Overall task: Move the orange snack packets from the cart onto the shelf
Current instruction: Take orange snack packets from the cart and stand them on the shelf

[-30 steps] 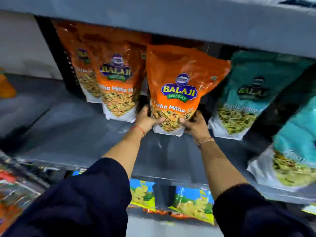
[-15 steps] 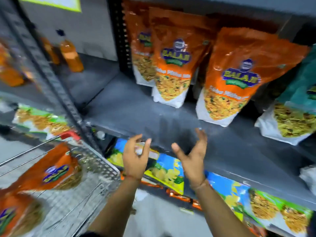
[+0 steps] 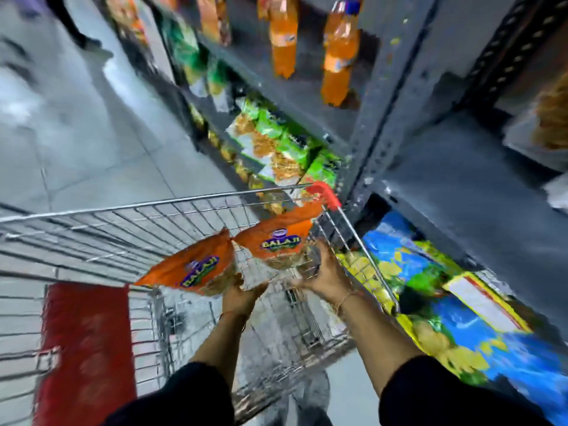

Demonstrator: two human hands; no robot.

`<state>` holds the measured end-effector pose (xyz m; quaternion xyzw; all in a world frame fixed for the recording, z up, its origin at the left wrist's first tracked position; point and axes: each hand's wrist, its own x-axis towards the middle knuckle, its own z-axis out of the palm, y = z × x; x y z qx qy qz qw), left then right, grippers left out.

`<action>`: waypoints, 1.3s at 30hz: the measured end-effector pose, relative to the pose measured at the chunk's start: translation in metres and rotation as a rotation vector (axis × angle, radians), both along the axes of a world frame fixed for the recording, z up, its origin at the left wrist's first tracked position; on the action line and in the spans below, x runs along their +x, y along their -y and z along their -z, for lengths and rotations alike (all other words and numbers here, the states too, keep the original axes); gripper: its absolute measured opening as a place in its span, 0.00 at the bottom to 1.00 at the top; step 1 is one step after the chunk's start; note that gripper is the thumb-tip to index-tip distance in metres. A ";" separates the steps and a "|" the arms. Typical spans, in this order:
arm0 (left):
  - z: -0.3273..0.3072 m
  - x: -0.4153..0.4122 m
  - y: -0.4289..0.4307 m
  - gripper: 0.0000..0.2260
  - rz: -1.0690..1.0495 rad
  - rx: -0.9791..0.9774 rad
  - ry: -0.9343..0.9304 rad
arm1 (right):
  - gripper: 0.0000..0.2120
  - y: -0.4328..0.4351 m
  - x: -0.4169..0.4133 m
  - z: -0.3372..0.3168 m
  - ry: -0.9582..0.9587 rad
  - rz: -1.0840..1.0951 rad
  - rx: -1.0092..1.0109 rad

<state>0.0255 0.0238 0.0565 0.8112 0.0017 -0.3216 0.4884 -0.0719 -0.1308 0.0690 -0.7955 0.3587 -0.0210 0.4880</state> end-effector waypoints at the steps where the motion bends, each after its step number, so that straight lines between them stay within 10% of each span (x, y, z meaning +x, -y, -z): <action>1: 0.012 0.009 0.007 0.33 0.001 -0.011 -0.022 | 0.51 0.009 0.010 0.017 -0.014 0.028 0.086; 13: 0.106 0.055 0.069 0.31 -0.056 -0.162 -0.129 | 0.22 0.057 0.079 0.089 -0.128 0.122 0.322; 27: -0.124 -0.012 0.026 0.18 0.257 -0.559 0.082 | 0.27 -0.004 -0.045 -0.120 0.483 0.299 0.387; 39: -0.214 -0.190 0.182 0.21 0.900 -0.807 0.167 | 0.21 0.055 -0.269 -0.221 0.853 0.755 0.108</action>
